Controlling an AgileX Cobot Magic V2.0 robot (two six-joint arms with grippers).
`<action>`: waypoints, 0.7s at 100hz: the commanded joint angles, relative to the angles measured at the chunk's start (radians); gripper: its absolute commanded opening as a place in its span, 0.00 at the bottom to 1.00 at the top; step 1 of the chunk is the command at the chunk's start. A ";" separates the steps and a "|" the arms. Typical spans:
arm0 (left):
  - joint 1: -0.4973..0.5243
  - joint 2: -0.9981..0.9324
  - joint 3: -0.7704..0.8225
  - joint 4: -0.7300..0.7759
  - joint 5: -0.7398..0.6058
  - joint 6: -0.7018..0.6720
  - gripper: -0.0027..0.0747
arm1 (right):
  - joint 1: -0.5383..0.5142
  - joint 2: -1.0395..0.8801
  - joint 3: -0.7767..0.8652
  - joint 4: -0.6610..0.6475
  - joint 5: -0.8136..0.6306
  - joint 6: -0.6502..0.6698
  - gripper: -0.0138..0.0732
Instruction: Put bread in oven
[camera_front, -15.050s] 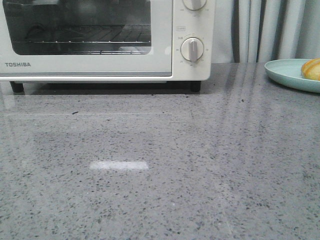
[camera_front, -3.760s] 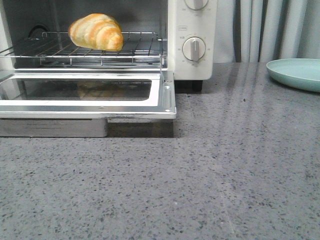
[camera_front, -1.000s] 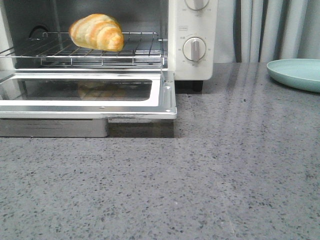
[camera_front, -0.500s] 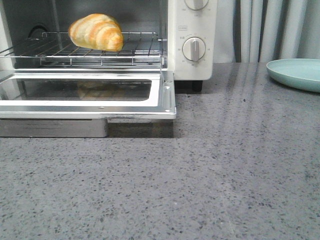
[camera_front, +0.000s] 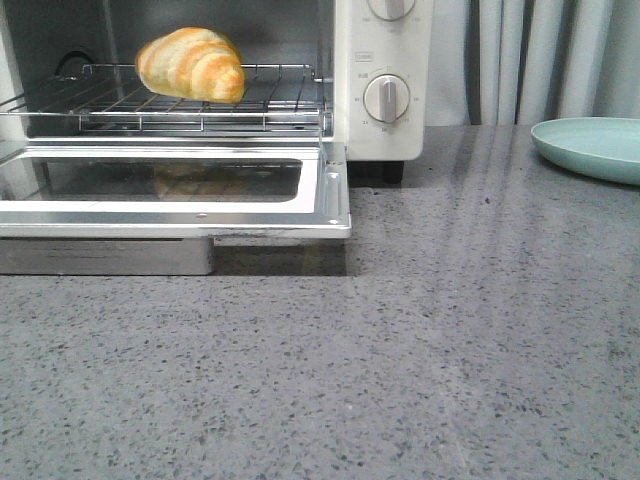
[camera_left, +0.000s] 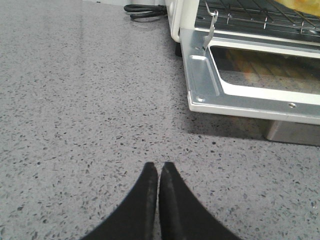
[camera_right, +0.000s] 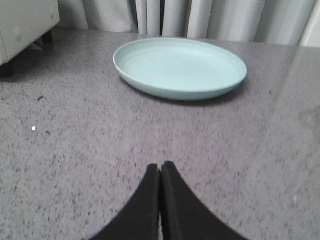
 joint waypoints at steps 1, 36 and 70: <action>0.006 -0.029 0.023 -0.009 -0.041 -0.008 0.01 | -0.007 -0.041 0.015 0.024 -0.053 -0.014 0.08; 0.006 -0.029 0.023 -0.009 -0.041 -0.008 0.01 | -0.010 -0.180 0.073 0.053 0.122 -0.014 0.08; 0.006 -0.029 0.023 -0.009 -0.041 -0.008 0.01 | -0.010 -0.180 0.073 0.053 0.122 -0.014 0.08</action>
